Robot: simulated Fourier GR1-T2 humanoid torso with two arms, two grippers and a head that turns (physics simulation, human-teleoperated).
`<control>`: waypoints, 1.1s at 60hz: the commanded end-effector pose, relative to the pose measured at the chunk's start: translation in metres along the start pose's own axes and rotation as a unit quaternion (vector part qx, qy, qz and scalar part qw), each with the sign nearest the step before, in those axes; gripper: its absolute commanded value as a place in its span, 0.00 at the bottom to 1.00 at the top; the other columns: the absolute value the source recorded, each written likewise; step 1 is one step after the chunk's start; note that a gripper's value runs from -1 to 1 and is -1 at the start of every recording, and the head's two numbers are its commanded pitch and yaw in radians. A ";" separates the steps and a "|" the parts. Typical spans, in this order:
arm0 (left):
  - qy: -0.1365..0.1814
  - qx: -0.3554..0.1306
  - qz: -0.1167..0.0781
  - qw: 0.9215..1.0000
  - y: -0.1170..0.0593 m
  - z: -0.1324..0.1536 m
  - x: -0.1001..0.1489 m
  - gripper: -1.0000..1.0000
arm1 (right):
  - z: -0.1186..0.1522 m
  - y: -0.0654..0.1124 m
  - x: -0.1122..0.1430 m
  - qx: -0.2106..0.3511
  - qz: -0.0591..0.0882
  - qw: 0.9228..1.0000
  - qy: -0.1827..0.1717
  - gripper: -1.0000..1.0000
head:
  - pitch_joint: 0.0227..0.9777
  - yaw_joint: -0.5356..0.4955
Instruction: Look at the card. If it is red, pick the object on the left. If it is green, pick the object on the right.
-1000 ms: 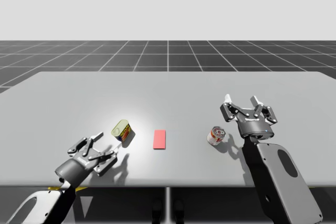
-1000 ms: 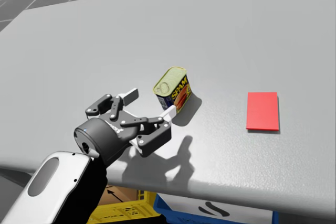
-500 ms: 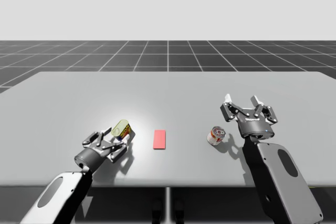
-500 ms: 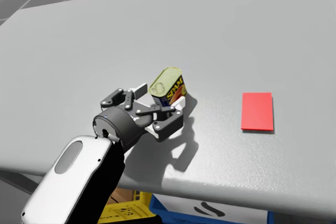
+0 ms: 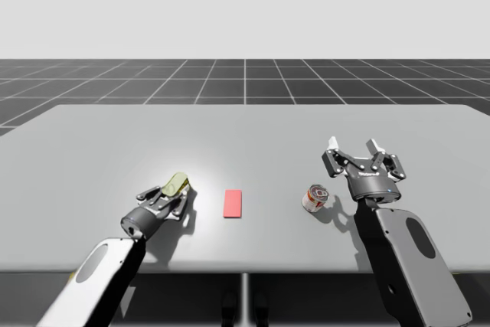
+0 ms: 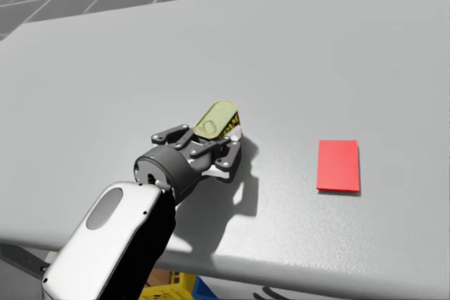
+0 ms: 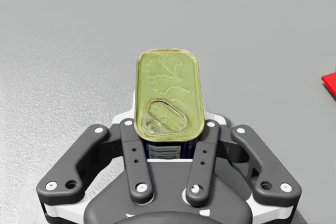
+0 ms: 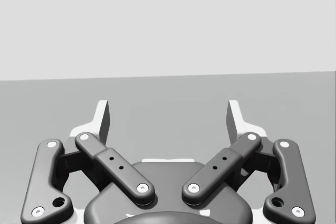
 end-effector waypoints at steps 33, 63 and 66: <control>0.031 -0.032 -0.018 0.999 -0.004 -0.002 -0.015 1.00 | -0.001 -0.003 0.002 -0.004 0.000 1.000 -0.003 0.00 | 0.46 0.87; -0.024 -0.028 -0.057 0.998 -0.006 0.019 0.042 1.00 | -0.002 -0.005 0.002 -0.006 0.000 1.000 -0.003 0.00 | 0.46 0.87; -0.034 -0.027 -0.065 0.997 -0.006 0.022 0.054 1.00 | -0.002 -0.005 0.002 -0.006 0.000 1.000 -0.003 0.00 | 0.46 0.87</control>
